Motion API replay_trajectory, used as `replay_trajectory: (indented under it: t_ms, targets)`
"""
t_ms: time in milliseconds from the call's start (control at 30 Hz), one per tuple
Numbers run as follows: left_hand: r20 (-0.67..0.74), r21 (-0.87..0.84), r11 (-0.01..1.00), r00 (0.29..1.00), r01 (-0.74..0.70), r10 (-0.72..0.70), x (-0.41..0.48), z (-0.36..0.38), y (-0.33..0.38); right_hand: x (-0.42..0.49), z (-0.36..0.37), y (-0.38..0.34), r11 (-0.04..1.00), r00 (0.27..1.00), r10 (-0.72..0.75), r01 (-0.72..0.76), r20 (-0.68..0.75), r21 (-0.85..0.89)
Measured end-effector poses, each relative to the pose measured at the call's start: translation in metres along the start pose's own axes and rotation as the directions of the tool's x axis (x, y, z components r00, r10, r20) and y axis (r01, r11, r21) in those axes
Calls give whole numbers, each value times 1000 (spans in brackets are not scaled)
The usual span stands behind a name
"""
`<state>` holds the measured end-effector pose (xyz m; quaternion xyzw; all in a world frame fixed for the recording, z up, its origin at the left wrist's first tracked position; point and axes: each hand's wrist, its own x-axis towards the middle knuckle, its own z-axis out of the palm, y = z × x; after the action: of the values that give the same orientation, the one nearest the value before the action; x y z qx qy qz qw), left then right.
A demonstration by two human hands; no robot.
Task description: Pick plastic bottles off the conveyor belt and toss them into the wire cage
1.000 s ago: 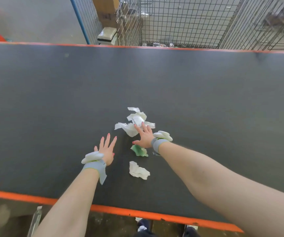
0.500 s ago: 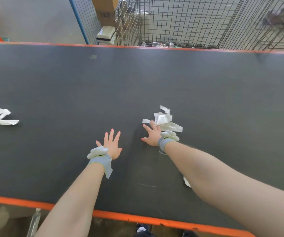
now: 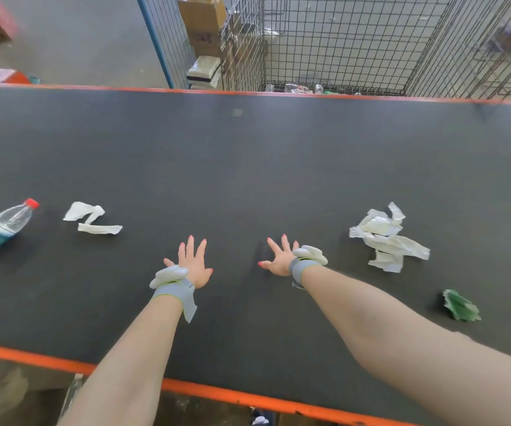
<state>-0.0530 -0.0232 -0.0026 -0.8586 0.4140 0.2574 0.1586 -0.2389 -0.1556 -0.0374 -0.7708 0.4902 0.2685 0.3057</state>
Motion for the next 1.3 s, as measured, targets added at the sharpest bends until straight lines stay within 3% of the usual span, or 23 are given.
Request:
replay_trajectory:
  t_ms: [267, 500, 700, 1033, 1200, 1300]
  targets:
    - [-21, -14, 998, 998, 56, -56, -7, -1, -17, -8, -12, -10, 991, 979, 105, -89, 176, -95]
    - [-50, -19, 995, 993, 102, -103, -6, 2, -26, -9, -11, -38, 987, 991, -136, 137, 15, -79]
    - [-86, -17, 988, 985, 152, -153, -7, 12, -37, -8, -1, -68, 952, 952, -306, 306, -5, -8]
    - [-132, -115, 951, 944, 288, -302, 5, 21, -76, -8, -1, -53, 961, 960, -277, 277, -32, 18]
    - [-70, -105, 962, 963, 251, -259, 26, 21, -47, 5, -14, -31, 964, 960, -263, 264, -98, -2]
    - [-81, -210, 958, 973, 197, -217, 30, 19, -17, 12, -24, -16, 970, 961, -239, 244, -136, 20]
